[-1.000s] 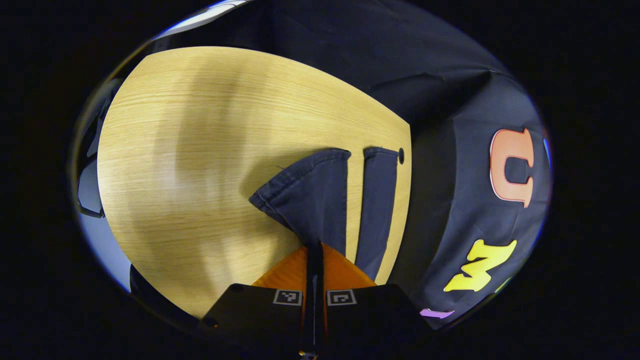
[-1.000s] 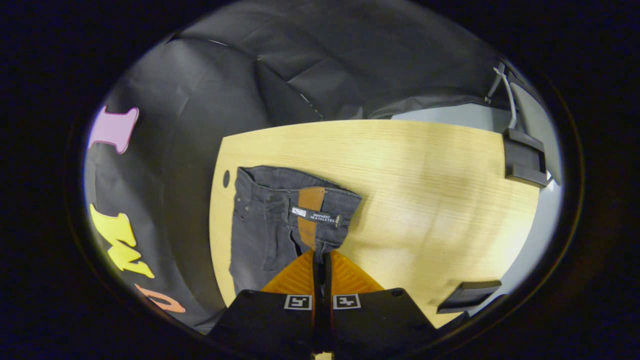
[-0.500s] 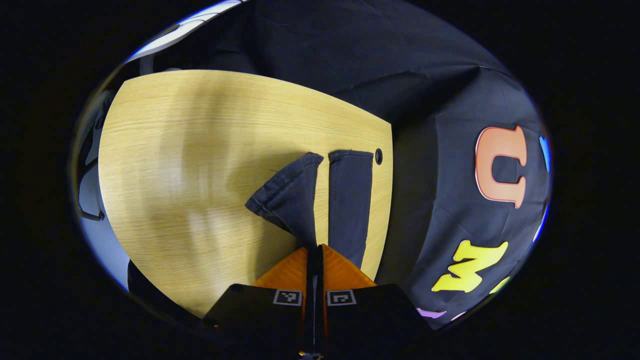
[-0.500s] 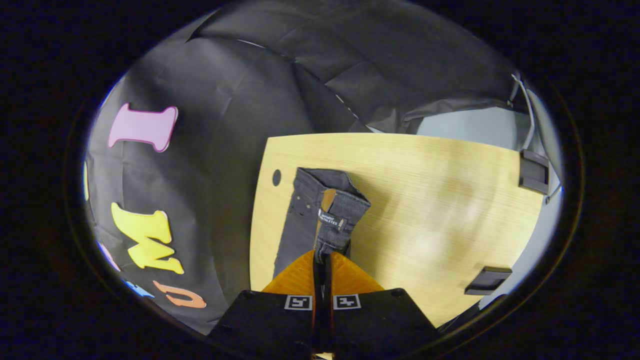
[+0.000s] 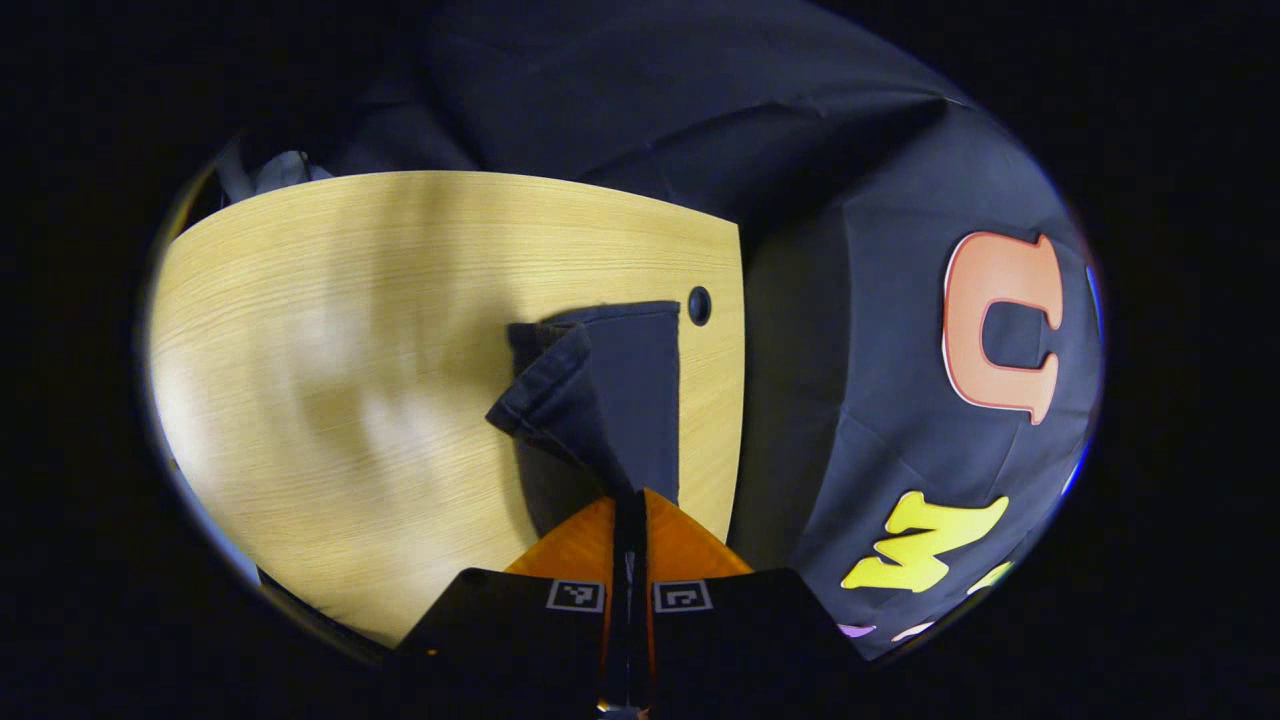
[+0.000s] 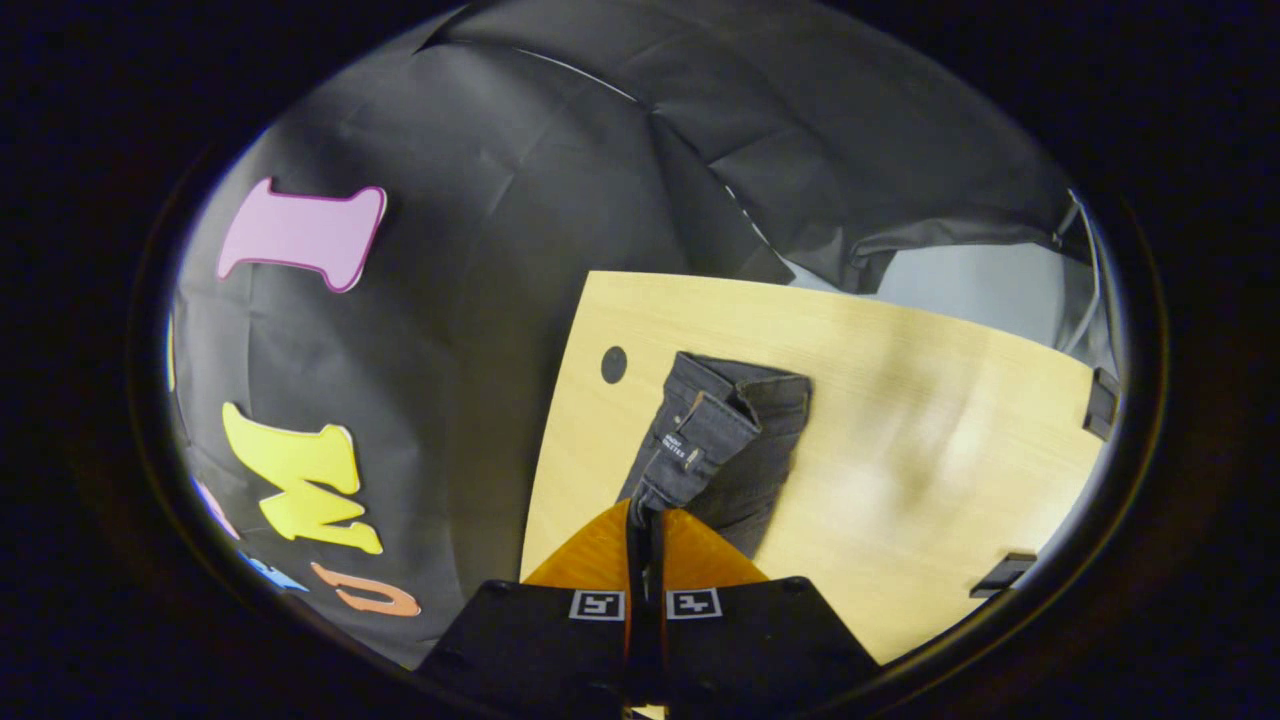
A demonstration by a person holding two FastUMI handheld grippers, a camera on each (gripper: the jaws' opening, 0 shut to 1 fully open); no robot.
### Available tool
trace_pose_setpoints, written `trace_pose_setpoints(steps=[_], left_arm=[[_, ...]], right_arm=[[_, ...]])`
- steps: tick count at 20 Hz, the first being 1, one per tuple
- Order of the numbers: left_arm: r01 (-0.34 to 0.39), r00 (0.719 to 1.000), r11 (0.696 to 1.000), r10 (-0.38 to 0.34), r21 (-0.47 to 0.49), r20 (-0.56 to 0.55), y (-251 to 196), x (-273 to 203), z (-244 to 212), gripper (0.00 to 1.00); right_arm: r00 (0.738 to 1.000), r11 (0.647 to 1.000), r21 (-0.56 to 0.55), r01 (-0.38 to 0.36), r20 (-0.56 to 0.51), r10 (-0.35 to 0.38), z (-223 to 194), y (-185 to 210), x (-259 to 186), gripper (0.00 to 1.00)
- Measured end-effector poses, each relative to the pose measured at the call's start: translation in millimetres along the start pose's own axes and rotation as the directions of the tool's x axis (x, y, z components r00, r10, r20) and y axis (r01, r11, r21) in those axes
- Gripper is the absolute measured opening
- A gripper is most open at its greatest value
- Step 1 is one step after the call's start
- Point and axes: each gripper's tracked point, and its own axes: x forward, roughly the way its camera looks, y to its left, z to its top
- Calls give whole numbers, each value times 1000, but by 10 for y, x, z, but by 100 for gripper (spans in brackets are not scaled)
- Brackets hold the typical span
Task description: Grasp the waist and the cuffs of the jeans and fold them to make the two legs overlap; first hold the waist and fold one-third of the jeans toward the cuffs, then hold the cuffs and fold the remaining one-third in the same direction to finish folding.
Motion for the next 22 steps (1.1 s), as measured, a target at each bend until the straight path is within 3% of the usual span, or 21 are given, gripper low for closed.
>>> trace_pose_setpoints(steps=[3, 9, 14, 16, 22], left_arm=[[-6, 1000, 998, 8, 61, -26, -241, 377, 63, 4], [-20, 997, 996, 26, 85, -77, -410, 1088, 219, 4], [-28, 996, 999, 32, 45, -88, -510, 1593, 325, 4], [-76, 994, 996, 79, 39, -79, -355, 1726, 329, 0], [-110, 992, 993, 108, -31, -71, -141, 1888, 410, 10]], right_arm=[[1000, 1000, -10, 18, -3, -18, 117, 104, 296, 1], [999, 1000, -4, 29, -23, -29, 252, 158, 947, 1], [997, 996, -59, 60, -36, -62, 292, 123, 1411, 1], [996, 995, -68, 79, -44, -82, 292, 77, 1576, 1], [995, 996, -31, 85, -52, -87, 293, -3, 1902, 2]])
